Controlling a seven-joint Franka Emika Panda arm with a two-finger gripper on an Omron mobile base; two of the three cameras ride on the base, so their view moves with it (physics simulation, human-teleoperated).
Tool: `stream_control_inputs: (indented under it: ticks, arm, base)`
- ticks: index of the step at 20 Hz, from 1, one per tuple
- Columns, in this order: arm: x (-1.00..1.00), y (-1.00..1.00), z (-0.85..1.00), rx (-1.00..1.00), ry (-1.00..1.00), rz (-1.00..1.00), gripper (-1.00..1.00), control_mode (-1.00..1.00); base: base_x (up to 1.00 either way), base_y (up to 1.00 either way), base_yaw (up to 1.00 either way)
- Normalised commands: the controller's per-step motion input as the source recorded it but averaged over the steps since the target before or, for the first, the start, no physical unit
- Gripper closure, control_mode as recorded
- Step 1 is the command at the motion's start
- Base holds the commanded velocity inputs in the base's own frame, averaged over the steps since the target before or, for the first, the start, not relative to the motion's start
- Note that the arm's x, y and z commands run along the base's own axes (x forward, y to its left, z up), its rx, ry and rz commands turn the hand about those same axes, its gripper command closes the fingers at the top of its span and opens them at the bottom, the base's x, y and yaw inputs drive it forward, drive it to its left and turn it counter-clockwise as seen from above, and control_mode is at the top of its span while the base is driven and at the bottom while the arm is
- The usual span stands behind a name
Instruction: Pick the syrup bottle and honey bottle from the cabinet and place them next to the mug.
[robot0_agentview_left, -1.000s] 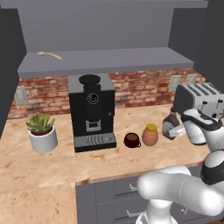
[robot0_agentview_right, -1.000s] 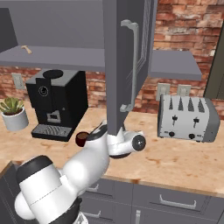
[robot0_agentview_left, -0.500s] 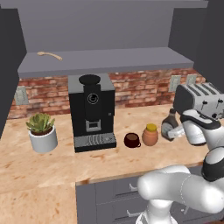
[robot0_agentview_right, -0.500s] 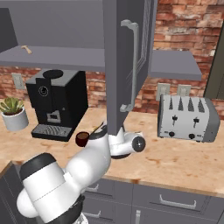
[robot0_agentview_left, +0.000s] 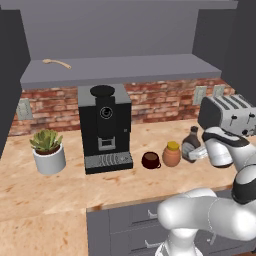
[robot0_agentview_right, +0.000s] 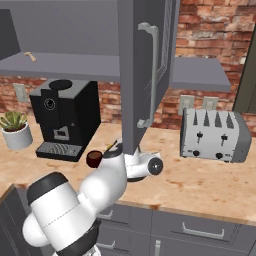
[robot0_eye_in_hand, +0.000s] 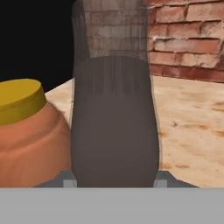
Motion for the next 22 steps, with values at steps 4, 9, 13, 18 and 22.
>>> stream_control_inputs:
  ticks: [4, 9, 13, 18, 22]
  arm:
    - [0.09, 0.01, -0.16, 0.0, 0.0, 0.0, 1.0, -1.0]
    - [0.06, 0.0, -0.28, 0.0, 0.0, 0.0, 1.0, -1.0]
    - [0.0, 0.0, -0.24, -0.01, 0.0, 0.0, 1.0, -1.0]
    - [-0.02, 0.09, 0.0, -0.01, 0.0, 0.0, 1.0, -1.0]
    - [-0.08, 0.19, 0.0, -0.05, 0.0, 0.0, 1.0, -1.0]
  base:
    - [0.0, 0.0, 0.0]
    - [0.0, 0.0, 0.0]
    - [0.0, 0.0, 0.0]
    - [0.0, 0.0, 0.0]
    - [0.0, 0.0, 0.0]
